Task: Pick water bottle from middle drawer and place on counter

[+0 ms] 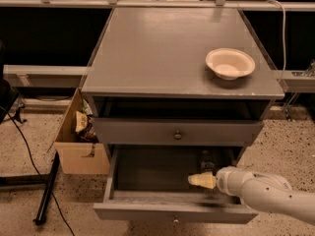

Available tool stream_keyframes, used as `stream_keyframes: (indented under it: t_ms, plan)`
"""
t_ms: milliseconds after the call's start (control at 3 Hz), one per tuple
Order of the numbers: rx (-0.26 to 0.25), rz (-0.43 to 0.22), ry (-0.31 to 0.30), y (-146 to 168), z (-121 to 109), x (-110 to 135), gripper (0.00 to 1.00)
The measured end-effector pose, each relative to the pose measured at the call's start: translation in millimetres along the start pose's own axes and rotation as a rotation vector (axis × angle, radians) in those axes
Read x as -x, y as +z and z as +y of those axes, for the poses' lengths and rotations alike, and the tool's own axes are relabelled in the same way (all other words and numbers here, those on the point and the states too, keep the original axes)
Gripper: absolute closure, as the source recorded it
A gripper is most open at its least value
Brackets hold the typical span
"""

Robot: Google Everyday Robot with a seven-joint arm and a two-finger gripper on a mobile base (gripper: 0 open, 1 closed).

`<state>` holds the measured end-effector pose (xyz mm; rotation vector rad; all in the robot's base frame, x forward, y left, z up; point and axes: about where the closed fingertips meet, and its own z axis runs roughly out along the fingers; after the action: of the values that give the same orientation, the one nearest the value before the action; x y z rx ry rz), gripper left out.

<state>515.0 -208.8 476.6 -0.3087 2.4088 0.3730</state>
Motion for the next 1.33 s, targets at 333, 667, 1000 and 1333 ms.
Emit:
stream_keyframes:
  t_ms: [333,667,1000,1333]
  plan:
    - [0.014,-0.008,-0.003,15.0,2.1,-3.1,0.0]
    - [0.017,-0.013,-0.003,25.0,-0.1,-6.5,0.0]
    - [0.011,-0.026,-0.009,35.2,-5.9,-9.7,0.0]
    - [-0.004,-0.044,-0.021,43.3,-12.0,-12.1,0.0]
